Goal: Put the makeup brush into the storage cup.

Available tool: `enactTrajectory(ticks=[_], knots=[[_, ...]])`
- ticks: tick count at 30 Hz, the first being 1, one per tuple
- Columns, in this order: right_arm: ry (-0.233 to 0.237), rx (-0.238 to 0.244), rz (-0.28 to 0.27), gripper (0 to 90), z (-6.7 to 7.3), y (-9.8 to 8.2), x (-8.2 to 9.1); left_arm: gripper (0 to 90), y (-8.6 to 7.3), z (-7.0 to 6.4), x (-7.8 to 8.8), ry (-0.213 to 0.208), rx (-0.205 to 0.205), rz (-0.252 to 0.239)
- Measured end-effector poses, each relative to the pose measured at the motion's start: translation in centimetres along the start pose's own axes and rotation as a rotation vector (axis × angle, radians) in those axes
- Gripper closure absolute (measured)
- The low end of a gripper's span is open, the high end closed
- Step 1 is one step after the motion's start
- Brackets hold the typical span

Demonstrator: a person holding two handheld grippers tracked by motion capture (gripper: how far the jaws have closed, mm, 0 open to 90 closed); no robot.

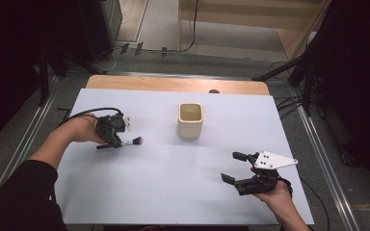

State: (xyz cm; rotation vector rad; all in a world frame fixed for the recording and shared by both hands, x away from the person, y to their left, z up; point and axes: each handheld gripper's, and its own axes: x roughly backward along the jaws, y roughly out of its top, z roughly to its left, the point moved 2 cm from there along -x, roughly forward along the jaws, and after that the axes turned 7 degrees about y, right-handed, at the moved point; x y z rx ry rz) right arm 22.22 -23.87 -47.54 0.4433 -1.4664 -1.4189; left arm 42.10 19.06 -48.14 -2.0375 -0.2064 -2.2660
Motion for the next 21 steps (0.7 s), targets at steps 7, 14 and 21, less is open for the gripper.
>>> enactTrajectory(ticks=[7, 14, 21], knots=[[0.008, 0.000, 0.005, 14.8, 0.1, 0.0, -0.2, 80.2, -0.4, 0.5, 1.1, -0.001, 0.060, -0.029], [0.009, -0.003, 0.008, 14.8, 0.0, 0.0, -0.2, 80.2, -1.1, 0.6, 2.8, -0.003, 0.145, -0.086], [0.012, -0.009, 0.012, 14.8, 0.1, 0.0, -0.2, 80.2, -1.2, 0.4, 3.5, -0.018, 0.218, -0.156]])
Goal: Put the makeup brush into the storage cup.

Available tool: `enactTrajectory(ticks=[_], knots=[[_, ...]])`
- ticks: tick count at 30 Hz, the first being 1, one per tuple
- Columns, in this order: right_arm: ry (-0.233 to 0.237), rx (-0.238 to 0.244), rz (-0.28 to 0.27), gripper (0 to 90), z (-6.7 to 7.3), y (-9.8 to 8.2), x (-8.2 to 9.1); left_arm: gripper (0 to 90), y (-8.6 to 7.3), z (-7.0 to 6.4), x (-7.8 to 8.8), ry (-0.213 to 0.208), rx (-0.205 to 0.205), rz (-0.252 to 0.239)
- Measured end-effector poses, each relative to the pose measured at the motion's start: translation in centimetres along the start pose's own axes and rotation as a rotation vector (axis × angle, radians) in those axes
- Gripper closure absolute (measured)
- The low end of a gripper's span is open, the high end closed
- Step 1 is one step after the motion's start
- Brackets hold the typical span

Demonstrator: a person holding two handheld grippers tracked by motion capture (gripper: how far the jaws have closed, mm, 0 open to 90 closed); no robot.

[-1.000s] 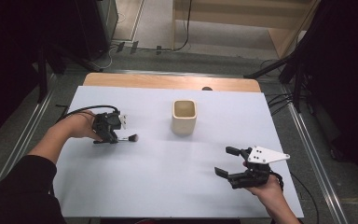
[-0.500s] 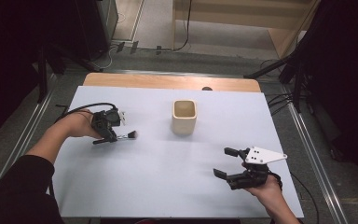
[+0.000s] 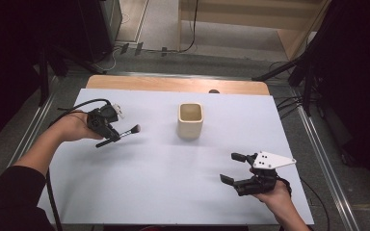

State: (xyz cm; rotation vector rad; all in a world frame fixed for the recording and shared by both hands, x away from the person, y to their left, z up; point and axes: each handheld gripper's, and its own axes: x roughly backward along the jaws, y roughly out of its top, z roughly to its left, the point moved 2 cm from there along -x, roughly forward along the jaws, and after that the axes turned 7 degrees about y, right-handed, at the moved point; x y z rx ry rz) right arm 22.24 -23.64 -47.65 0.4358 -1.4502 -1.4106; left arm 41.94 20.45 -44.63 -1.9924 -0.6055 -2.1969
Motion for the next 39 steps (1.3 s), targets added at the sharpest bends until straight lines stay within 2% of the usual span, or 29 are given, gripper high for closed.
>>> enactTrajectory(ticks=[10, 13, 14, 24, 30, 31, 39], knots=[[0.003, -0.009, -0.002, 14.8, 0.0, 0.0, -0.1, 80.2, -0.3, -0.4, 1.2, 0.000, 0.097, -0.106], [0.002, -0.020, -0.007, 14.8, 0.0, 0.0, -0.1, 80.1, -0.2, -0.8, 1.5, -0.012, 0.122, -0.138], [0.002, -0.018, -0.007, 14.8, 0.0, 0.0, -0.1, 80.1, -0.2, -1.0, 1.6, -0.015, 0.147, -0.158], [0.000, -0.017, -0.001, 14.8, 0.0, 0.0, -0.2, 80.2, -0.9, -1.5, 1.8, -0.016, 0.249, -0.213], [0.004, -0.017, 0.007, 14.8, 0.0, 0.0, -0.4, 80.1, -1.2, -1.9, 2.3, -0.018, 0.306, -0.267], [0.003, -0.016, 0.007, 14.8, 0.0, 0.0, -0.4, 80.2, -1.2, -2.0, 2.3, -0.020, 0.326, -0.279], [0.006, -0.023, 0.010, 14.7, 0.1, 0.0, -0.4, 80.2, -1.8, -2.8, 2.6, -0.032, 0.380, -0.349]])
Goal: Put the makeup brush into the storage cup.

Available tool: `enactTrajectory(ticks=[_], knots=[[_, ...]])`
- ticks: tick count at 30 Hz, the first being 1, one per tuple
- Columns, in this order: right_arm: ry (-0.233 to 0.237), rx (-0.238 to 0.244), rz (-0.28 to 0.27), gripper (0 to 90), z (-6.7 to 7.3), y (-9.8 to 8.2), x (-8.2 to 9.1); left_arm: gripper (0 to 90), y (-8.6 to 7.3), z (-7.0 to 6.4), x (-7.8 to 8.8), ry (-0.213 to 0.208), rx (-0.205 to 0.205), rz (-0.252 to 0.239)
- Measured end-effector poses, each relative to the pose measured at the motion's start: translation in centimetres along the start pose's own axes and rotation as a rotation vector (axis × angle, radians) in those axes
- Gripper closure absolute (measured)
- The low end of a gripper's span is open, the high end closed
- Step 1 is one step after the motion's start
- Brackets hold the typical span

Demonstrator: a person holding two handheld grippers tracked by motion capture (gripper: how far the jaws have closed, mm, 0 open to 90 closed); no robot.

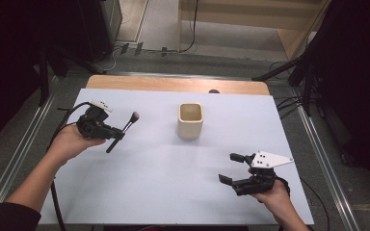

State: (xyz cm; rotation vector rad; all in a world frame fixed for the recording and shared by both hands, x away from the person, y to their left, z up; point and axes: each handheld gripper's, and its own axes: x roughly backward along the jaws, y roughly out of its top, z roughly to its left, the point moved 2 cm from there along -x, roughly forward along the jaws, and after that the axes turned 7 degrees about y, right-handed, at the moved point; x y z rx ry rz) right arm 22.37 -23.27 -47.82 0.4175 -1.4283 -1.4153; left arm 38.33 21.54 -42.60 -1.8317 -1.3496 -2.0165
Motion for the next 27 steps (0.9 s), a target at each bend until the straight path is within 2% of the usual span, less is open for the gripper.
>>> enactTrajectory(ticks=[7, 18, 27], knots=[[-0.004, -0.005, 0.003, 14.6, 0.0, 0.0, -0.1, 80.2, -0.6, -0.6, 0.4, 0.006, 0.055, -0.041], [-0.022, -0.036, 0.014, 14.3, -0.1, -0.1, -0.3, 80.1, -1.4, -1.5, 0.4, -0.031, 0.111, -0.096], [-0.027, -0.038, 0.015, 14.3, -0.1, 0.0, -0.4, 80.1, -2.0, -3.0, 0.4, -0.046, 0.116, -0.125]])
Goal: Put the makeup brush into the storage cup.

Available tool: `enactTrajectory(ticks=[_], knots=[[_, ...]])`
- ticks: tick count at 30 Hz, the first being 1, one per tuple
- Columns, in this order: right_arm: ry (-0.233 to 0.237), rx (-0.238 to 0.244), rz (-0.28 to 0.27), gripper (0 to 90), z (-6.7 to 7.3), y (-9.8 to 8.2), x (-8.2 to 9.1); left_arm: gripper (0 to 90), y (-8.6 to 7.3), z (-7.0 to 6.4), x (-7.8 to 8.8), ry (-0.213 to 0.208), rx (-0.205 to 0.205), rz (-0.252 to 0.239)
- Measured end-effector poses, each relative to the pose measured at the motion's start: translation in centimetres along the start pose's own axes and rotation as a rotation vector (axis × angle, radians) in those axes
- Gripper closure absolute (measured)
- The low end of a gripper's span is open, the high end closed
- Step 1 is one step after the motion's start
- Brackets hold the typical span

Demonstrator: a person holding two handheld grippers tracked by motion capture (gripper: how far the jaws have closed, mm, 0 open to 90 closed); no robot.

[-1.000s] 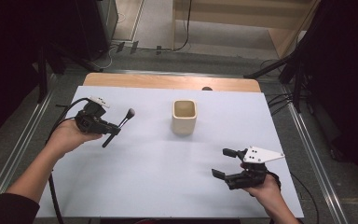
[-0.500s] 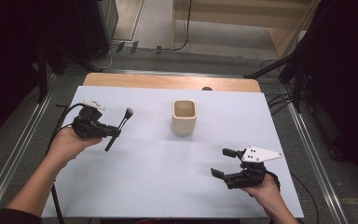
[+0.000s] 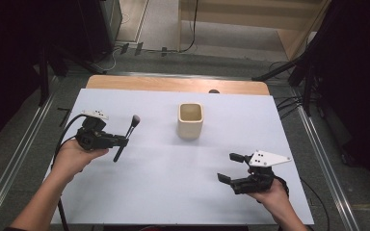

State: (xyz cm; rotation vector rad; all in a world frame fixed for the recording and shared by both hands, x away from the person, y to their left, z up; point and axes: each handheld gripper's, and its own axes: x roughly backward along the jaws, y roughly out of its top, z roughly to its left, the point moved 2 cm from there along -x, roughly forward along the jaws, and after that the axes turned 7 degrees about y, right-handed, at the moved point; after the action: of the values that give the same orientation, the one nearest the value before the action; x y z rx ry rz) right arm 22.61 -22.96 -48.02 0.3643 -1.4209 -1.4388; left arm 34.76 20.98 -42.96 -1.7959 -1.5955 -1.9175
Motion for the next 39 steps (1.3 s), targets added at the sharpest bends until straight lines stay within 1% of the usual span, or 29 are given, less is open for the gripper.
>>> enactTrajectory(ticks=[3, 6, 12, 13, 14, 17, 23, 25, 29, 32, 35, 36, 39], knots=[[-0.002, -0.009, -0.001, 14.2, 0.0, 0.0, -0.1, 80.1, -0.2, -0.5, 0.0, -0.001, 0.005, -0.007], [-0.005, -0.013, -0.001, 14.2, 0.1, 0.1, -0.1, 80.2, -0.3, -1.1, -0.1, -0.003, -0.002, -0.007], [-0.003, -0.015, 0.006, 13.8, 0.2, 0.2, -0.3, 80.1, -0.4, -2.4, -0.1, -0.023, -0.008, -0.026], [-0.006, -0.023, 0.011, 13.8, 0.2, 0.2, -0.3, 80.1, -0.4, -2.6, -0.2, -0.026, -0.012, -0.029], [-0.007, -0.026, 0.013, 13.8, 0.2, 0.2, -0.4, 80.1, -0.5, -2.8, -0.2, -0.036, -0.008, -0.034], [-0.006, -0.040, 0.014, 13.8, 0.2, 0.3, -0.5, 80.2, -0.6, -3.4, -0.4, -0.048, -0.004, -0.042], [0.003, -0.040, 0.016, 13.8, 0.4, 0.4, -0.8, 80.1, -1.1, -4.2, -0.7, -0.061, -0.007, -0.040], [0.005, -0.051, 0.016, 13.8, 0.5, 0.5, -0.9, 80.1, -1.2, -4.5, -0.8, -0.070, -0.004, -0.041], [0.007, -0.044, 0.018, 13.8, 0.7, 0.8, -1.2, 80.1, -1.5, -5.1, -1.0, -0.078, -0.009, -0.041], [0.010, -0.044, 0.020, 13.9, 0.8, 0.9, -1.4, 80.1, -1.6, -5.6, -1.1, -0.083, -0.020, -0.044], [0.011, -0.038, 0.015, 14.0, 0.9, 1.1, -1.5, 80.1, -1.7, -6.0, -1.2, -0.090, -0.020, -0.049], [0.009, -0.042, 0.015, 13.9, 0.9, 1.1, -1.6, 80.2, -1.7, -6.1, -1.2, -0.092, -0.025, -0.051], [0.015, -0.041, 0.016, 14.1, 1.1, 1.2, -1.8, 80.2, -1.7, -6.6, -1.1, -0.099, -0.024, -0.060]])
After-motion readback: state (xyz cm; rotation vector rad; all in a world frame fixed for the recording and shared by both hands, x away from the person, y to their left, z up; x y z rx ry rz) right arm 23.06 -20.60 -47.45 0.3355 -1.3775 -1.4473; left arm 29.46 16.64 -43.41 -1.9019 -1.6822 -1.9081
